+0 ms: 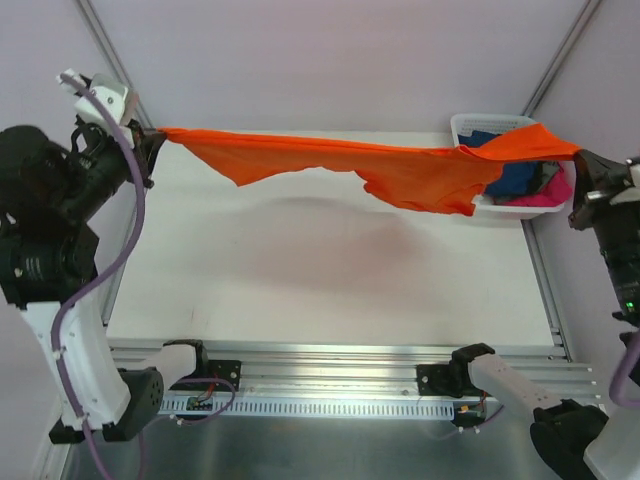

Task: Fold and stack the t-shirts
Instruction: Flatten out the tshirt

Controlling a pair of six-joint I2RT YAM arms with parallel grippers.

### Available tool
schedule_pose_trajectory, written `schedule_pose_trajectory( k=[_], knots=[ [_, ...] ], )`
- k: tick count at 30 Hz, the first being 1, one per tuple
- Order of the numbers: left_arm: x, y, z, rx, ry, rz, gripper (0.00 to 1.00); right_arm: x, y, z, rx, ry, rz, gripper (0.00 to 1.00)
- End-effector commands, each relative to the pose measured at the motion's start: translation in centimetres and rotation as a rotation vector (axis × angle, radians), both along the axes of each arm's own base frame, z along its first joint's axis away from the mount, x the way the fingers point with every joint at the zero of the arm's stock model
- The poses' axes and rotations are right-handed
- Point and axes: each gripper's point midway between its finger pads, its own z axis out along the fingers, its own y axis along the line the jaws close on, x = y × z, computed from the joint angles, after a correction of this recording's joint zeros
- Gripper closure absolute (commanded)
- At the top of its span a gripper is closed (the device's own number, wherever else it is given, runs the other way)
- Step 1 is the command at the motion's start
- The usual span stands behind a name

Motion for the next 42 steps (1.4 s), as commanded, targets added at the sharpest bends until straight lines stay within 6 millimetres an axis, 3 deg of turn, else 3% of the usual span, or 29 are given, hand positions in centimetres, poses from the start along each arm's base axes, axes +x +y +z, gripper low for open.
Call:
schedule_pose_trajectory(
  k=[1,5,10,13,16,18,23,24,25,27,28,30,31,32,33,34,35,36,37,38,39,42],
  knots=[
    [-1.4,1.4,0.8,0.058,-0.075,0.07,1.0,-2.0,-2.1,0.1,-0.007,-0.028,-0.085,0.99],
    [-3.7,1.7,1.0,0.06,-0.106,0.095,1.0,-3.7,-2.7,-0.1,0.013,-0.038,-0.096,0.99],
    [-4.3,1.9,0.7,0.081,-0.106,0.108,1.0,-5.0,-3.4,1.7,0.016,-0.095,-0.118,0.99],
    [-3.1,2.1,-0.4,0.108,-0.07,0.101,1.0,-3.9,-3.2,2.5,-0.006,-0.117,-0.123,1.0],
    [-0.4,2.4,-2.2,0.135,-0.004,0.097,1.0,-1.0,-2.4,2.9,-0.04,-0.118,-0.12,0.99],
    [2.4,2.7,-4.3,0.155,0.065,0.089,1.0,2.0,-1.5,2.0,-0.074,-0.09,-0.115,1.0],
    [10.3,3.0,-11.5,0.161,0.239,0.052,1.0,10.5,2.0,-4.1,-0.087,0.062,-0.035,0.99],
    [11.8,3.2,-12.0,0.156,0.238,0.058,1.0,12.0,2.6,-5.8,-0.081,0.111,-0.027,1.0],
    [14.0,3.3,-14.4,0.142,0.304,0.054,1.0,15.0,3.9,-8.2,-0.088,0.192,-0.001,0.99],
    [16.4,3.1,-15.8,0.127,0.343,0.037,1.0,17.6,5.3,-10.4,-0.079,0.271,0.04,0.99],
    [18.5,3.1,-17.7,0.112,0.394,0.029,1.0,20.2,6.6,-13.1,-0.093,0.351,0.072,0.99],
    [20.5,3.1,-19.6,0.097,0.436,0.024,1.0,22.7,7.6,-15.3,-0.106,0.417,0.087,1.0],
    [22.2,3.2,-22.2,0.083,0.497,0.022,1.0,24.0,7.9,-15.6,-0.114,0.422,0.094,0.99],
    [23.3,3.3,-22.3,0.08,0.497,0.025,1.0,26.8,8.4,-17.9,-0.137,0.468,0.086,1.0],
    [24.2,3.3,-23.1,0.075,0.51,0.026,1.0,28.1,8.6,-18.8,-0.139,0.485,0.081,0.99],
    [25.6,3.4,-25.4,0.073,0.556,0.029,1.0,29.4,8.7,-17.9,-0.13,0.464,0.079,0.99],
    [26.5,3.6,-25.0,0.073,0.54,0.034,1.0,31.8,8.9,-20.6,-0.133,0.52,0.069,1.0],
    [27.2,3.6,-25.4,0.075,0.543,0.035,1.0,33.0,8.9,-21.4,-0.126,0.534,0.061,0.99],
    [28.4,4.0,-25.9,0.078,0.544,0.047,1.0,34.1,8.9,-21.6,-0.115,0.534,0.05,0.99],
    [28.9,4.1,-26.0,0.08,0.541,0.05,1.0,34.9,8.8,-20.3,-0.101,0.501,0.041,0.99],
    [29.4,4.0,-25.9,0.076,0.534,0.049,1.0,36.4,9.0,-21.7,-0.103,0.522,0.031,0.99],
    [30.2,3.8,-24.7,0.079,0.499,0.052,1.0,37.4,9.2,-20.3,-0.106,0.472,0.012,1.0]
  ],
)
